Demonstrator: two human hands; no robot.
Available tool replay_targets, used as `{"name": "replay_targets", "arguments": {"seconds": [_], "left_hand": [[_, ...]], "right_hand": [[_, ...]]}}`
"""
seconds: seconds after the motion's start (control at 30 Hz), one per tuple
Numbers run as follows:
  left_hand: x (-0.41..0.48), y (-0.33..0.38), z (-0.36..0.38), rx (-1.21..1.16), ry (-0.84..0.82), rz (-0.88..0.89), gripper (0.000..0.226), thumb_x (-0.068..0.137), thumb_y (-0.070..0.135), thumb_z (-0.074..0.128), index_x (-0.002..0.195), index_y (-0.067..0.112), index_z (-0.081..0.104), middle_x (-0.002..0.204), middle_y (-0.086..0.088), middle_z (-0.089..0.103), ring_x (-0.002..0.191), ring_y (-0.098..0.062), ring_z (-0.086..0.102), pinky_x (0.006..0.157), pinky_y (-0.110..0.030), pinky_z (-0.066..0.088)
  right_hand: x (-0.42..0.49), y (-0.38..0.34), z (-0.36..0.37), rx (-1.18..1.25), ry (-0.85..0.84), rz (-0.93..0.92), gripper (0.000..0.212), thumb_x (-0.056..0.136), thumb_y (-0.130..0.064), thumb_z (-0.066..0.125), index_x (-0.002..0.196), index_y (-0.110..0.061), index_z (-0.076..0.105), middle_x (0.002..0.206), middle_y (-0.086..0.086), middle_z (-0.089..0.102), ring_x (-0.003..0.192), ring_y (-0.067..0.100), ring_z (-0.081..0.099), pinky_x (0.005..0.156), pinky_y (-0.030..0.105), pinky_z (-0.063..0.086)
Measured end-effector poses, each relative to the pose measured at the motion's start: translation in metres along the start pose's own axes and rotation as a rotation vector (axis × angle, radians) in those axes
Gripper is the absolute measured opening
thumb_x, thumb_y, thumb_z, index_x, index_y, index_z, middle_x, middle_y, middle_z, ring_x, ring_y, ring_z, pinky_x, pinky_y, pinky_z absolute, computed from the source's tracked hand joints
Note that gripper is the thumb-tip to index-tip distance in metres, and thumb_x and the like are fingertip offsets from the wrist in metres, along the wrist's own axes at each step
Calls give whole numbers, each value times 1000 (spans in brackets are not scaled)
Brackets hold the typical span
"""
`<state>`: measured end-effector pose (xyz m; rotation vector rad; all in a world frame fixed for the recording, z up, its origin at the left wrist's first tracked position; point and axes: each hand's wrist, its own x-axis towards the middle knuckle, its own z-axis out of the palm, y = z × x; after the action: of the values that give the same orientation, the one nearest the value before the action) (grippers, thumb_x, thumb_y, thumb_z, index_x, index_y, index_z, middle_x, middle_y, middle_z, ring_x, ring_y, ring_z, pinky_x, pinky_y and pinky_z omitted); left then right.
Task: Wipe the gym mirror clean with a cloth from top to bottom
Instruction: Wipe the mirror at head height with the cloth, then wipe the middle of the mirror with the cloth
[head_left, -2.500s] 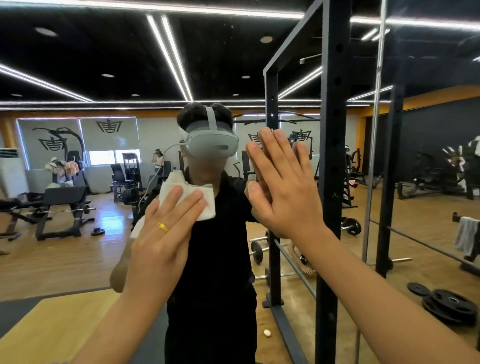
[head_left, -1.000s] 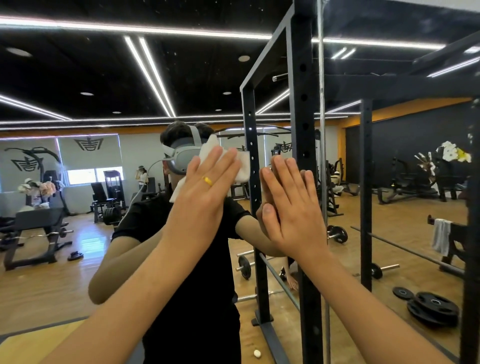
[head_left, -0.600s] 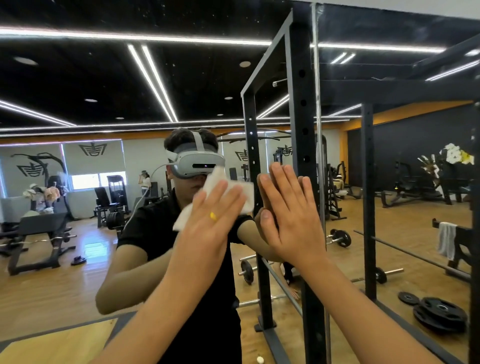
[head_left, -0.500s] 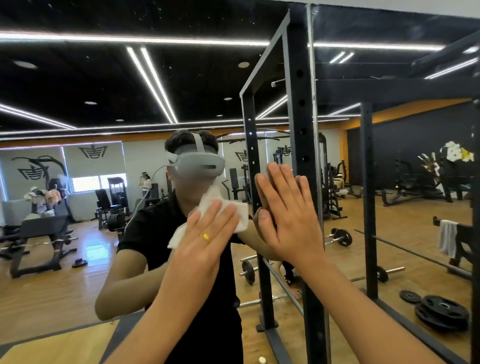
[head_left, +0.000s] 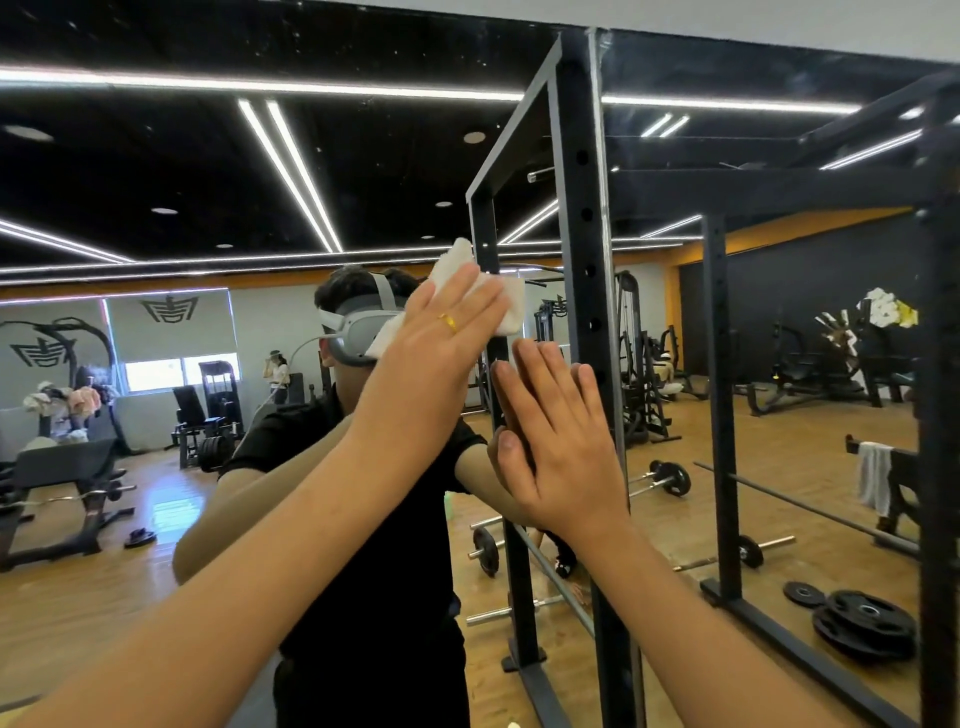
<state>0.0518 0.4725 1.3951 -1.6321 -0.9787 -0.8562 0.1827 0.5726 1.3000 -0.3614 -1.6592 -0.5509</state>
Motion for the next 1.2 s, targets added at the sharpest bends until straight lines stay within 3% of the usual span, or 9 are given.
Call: {"name": "replay_targets", "arguments": {"seconds": [0.23, 0.37, 0.47, 0.57, 0.67, 0.77, 0.9, 1.03, 1.2], "left_hand": [[-28, 4, -5, -50, -114, -6, 54, 92, 4, 51, 146, 4, 51, 152, -14, 52, 149, -31, 34, 120, -51, 21], [-34, 8, -22, -159, -209, -87, 58, 100, 21, 29, 157, 9, 35, 164, -8, 34, 154, -11, 7, 126, -39, 4], [-44, 7, -26, -173, -188, -77, 54, 97, 4, 45, 150, 9, 43, 159, -12, 42, 152, -19, 21, 123, -51, 19], [-50, 6, -26, -211, -86, -111, 45, 96, 0, 59, 140, 9, 52, 151, -11, 53, 146, -24, 40, 118, -54, 36], [-52, 10, -30, -285, 14, -200, 40, 99, 12, 60, 139, 10, 54, 146, -10, 57, 143, -21, 46, 115, -49, 44], [-63, 17, -37, -299, 101, -222, 38, 101, 11, 61, 138, 10, 54, 146, -9, 57, 145, -22, 44, 111, -51, 47], [-121, 32, -49, -187, 165, -181, 29, 100, 8, 54, 126, 4, 66, 142, -10, 61, 144, -24, 47, 122, -53, 32], [-199, 20, -45, 80, 32, -88, 33, 102, 16, 48, 119, 5, 74, 141, -8, 62, 144, -24, 46, 119, -61, 30], [-223, 4, -33, 227, -75, -94, 41, 100, 20, 51, 138, 8, 63, 154, -6, 51, 146, -26, 44, 115, -63, 34]], "right_hand": [[0, 1, -2, 5, 3, -9, 58, 101, -28, 45, 155, -6, 44, 166, 15, 30, 157, 30, 23, 128, 51, 13], [3, -4, -11, 120, -1, 36, 55, 99, -23, 50, 151, -7, 50, 164, 12, 37, 156, 26, 26, 128, 54, 14], [3, -13, -21, 180, 73, 81, 44, 96, -13, 50, 138, -5, 60, 156, 11, 49, 150, 24, 39, 125, 58, 21], [7, -22, -30, 214, 126, 41, 46, 96, -5, 48, 141, 0, 56, 152, 13, 52, 146, 27, 45, 122, 57, 30], [15, -27, -33, 223, 35, -110, 52, 97, -5, 48, 148, -1, 49, 156, 15, 47, 147, 28, 42, 120, 53, 35], [23, -30, -31, 197, -82, -106, 51, 100, -14, 45, 150, -5, 50, 155, 11, 50, 146, 24, 44, 125, 45, 28], [30, -39, -31, 171, -83, -39, 48, 103, -32, 49, 147, -13, 56, 145, 10, 57, 135, 23, 52, 116, 48, 37], [42, -66, -28, 93, -34, 89, 59, 97, -57, 51, 138, -16, 63, 133, 10, 60, 120, 22, 55, 94, 34, 44], [57, -90, -11, 42, 29, 187, 45, 94, -46, 67, 122, -12, 64, 128, 12, 59, 117, 26, 54, 93, 34, 44]]}}
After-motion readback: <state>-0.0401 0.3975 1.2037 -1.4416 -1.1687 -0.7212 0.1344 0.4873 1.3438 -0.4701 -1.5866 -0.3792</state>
